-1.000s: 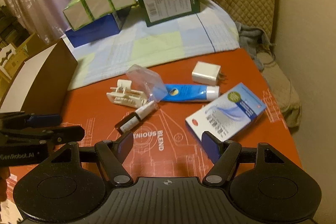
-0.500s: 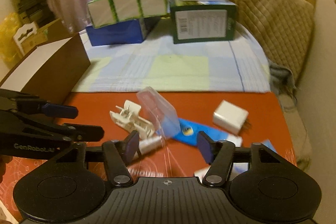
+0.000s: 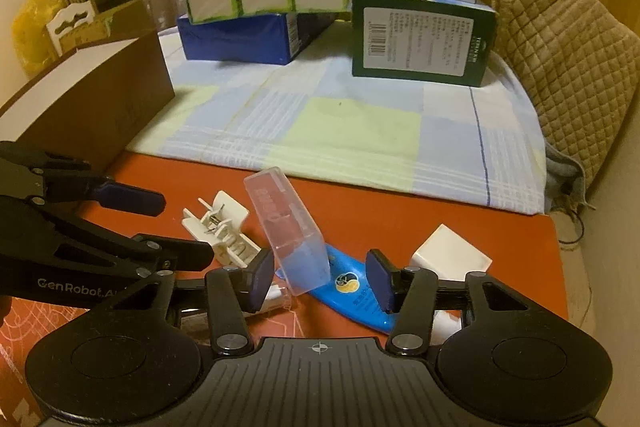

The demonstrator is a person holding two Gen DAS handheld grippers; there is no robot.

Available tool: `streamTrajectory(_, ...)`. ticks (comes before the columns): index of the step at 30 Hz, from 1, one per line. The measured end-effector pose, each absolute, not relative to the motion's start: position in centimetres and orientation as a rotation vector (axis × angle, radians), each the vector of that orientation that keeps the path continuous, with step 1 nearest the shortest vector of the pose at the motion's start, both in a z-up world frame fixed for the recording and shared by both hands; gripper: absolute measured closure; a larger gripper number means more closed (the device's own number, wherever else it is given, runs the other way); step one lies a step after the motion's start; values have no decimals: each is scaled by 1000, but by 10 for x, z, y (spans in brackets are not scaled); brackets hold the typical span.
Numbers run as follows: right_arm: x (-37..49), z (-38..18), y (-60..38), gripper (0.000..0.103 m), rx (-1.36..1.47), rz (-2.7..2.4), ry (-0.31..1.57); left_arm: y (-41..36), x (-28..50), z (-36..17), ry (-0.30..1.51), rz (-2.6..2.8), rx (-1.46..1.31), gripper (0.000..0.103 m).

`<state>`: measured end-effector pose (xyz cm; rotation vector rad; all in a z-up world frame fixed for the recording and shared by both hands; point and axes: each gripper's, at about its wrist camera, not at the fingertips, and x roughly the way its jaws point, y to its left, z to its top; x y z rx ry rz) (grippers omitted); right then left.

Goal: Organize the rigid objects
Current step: 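Grasp the white plastic clip with the left gripper while the right gripper grasps the clear plastic case, then carry the white clip and clear case over the brown box with both grippers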

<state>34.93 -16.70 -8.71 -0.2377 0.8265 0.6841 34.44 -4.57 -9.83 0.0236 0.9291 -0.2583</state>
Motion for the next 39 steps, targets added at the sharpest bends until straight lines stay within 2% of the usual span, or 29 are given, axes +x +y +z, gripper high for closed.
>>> streamTrajectory(2,353,-88,-167,56,-238,694,833,-48,347,-101,923,-265,35,57)
streamTrajectory(5,355,-90,-166,56,-238,708,837,-53,350,-105,923,-272,72,72)
streamTrajectory(6,356,-90,-165,56,-240,714,837,-53,350,-106,922,-277,79,73)
streamTrajectory(28,369,-107,-124,57,-344,780,817,-4,347,-110,950,-114,-15,74)
streamTrajectory(30,368,-109,-121,71,-357,780,812,-4,347,-110,948,-115,-23,74)
streamTrajectory(32,367,-110,-119,75,-364,774,814,-3,347,-109,945,-111,-26,74)
streamTrajectory(39,363,-109,-119,75,-355,759,814,-3,349,-107,933,-117,-22,73)
